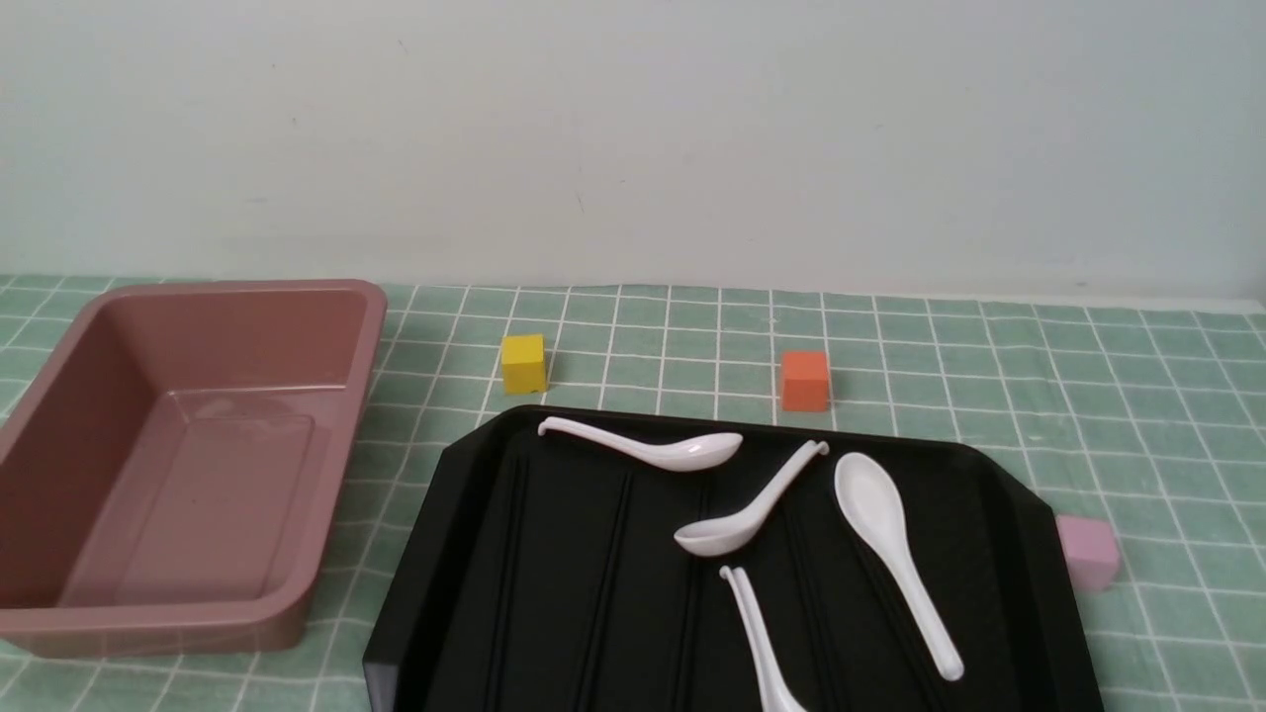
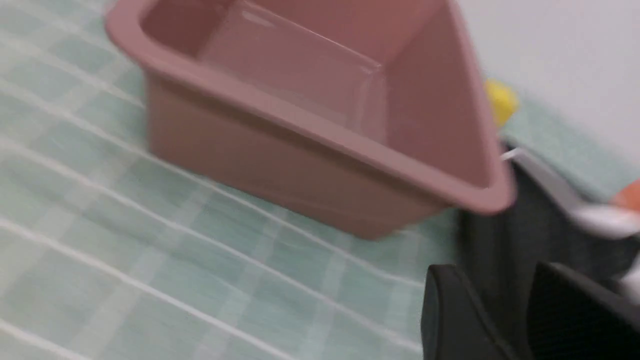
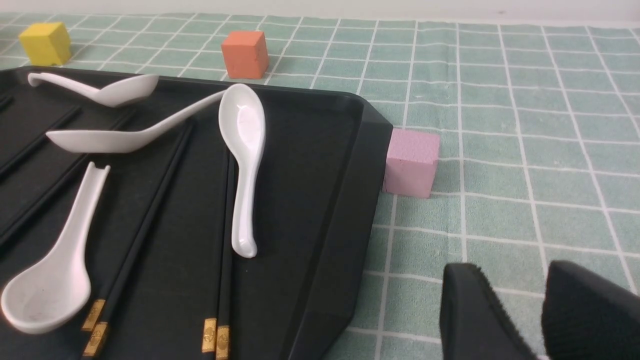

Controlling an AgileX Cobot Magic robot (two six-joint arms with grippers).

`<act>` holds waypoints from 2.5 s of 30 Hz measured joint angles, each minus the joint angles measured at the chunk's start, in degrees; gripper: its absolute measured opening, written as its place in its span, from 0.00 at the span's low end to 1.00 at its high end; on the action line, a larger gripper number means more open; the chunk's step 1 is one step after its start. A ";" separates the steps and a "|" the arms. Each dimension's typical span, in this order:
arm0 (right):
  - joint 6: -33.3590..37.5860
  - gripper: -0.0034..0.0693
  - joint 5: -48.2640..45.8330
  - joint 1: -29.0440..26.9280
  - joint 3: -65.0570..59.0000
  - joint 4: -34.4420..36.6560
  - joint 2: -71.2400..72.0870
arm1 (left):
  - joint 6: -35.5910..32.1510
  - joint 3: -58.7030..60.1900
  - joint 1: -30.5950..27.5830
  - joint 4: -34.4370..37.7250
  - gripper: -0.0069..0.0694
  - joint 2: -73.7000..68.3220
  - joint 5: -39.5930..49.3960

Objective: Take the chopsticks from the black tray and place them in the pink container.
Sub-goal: 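Reach over to the black tray and grasp a pair of chopsticks with the left gripper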

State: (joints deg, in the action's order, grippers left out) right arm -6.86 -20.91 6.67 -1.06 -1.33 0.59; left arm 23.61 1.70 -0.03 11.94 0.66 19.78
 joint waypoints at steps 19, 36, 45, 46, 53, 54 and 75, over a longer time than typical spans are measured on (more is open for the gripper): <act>0.00 0.38 0.00 0.00 0.00 0.01 0.00 | 10.76 -6.70 0.00 48.91 0.31 0.00 -10.46; 0.00 0.38 0.00 0.00 0.00 0.01 0.00 | -18.65 -37.41 0.00 21.94 0.07 -60.27 41.42; 0.00 0.38 0.00 0.00 0.00 0.01 0.00 | -15.92 -48.66 8.83 20.32 0.07 -74.97 38.48; 0.00 0.38 0.00 0.00 0.00 0.01 0.00 | -14.66 -49.53 10.55 19.51 0.07 -75.32 38.04; 0.00 0.38 0.00 0.00 0.00 0.01 0.00 | 4.46 -59.17 30.02 -0.13 0.13 -86.35 34.15; 0.00 0.38 0.00 0.00 0.00 0.01 0.00 | 6.05 -59.66 30.80 -2.04 0.14 -87.14 33.94; 0.00 0.38 0.00 0.00 0.00 0.01 0.00 | 13.46 -65.07 32.96 -14.44 0.44 -108.03 23.07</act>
State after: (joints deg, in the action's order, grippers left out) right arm -6.86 -20.91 6.67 -1.06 -1.31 0.59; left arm 37.07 -63.37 32.93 -2.51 -107.37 42.85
